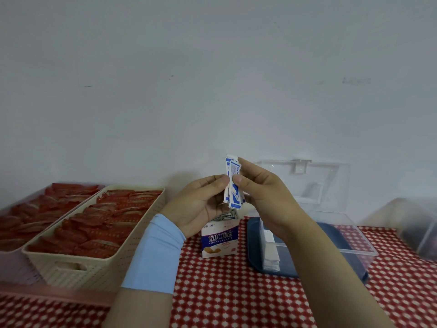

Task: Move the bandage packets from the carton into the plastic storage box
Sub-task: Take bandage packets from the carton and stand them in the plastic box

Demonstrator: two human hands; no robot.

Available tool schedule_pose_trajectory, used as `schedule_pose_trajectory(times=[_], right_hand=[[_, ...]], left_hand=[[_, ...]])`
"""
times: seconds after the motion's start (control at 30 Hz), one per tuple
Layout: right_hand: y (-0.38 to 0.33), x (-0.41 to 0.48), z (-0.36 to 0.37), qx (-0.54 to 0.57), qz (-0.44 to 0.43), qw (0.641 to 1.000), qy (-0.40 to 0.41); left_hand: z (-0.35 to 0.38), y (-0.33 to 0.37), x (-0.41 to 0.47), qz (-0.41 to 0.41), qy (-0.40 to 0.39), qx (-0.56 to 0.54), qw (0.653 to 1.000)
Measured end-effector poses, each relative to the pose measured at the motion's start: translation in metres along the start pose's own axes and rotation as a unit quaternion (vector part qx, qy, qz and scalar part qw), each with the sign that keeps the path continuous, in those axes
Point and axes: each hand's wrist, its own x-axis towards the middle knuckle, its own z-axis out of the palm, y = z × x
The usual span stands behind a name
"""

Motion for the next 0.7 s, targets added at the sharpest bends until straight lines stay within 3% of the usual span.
schedule_pose_trajectory(times=[0.2,0.3,0.4,0.57,0.7], right_hand=[[-0.004,-0.006,-0.013,-0.043,-0.013,0.996,0.071],[-0.003,-0.009,-0.02,-0.172,-0.079,0.978,0.09],[-0.003,-0.014,-0.025,-0.225,-0.115,0.965,0.071],[-0.019,-0.026,-0.032,-0.333,-0.079,0.939,-0.026],[-0.023,-0.026,-0.033,-0.333,-0.074,0.939,-0.042]], left_hand=[[0.01,-0.004,0.003,-0.013,-0.014,0.026,0.999],[0.018,-0.006,0.002,-0.018,-0.011,0.034,0.999],[0.022,-0.008,0.004,-0.017,-0.002,0.007,1.0],[0.021,-0.009,0.004,-0.033,-0.012,0.014,0.999],[0.024,-0.009,0.0,-0.055,-0.046,0.024,0.997]])
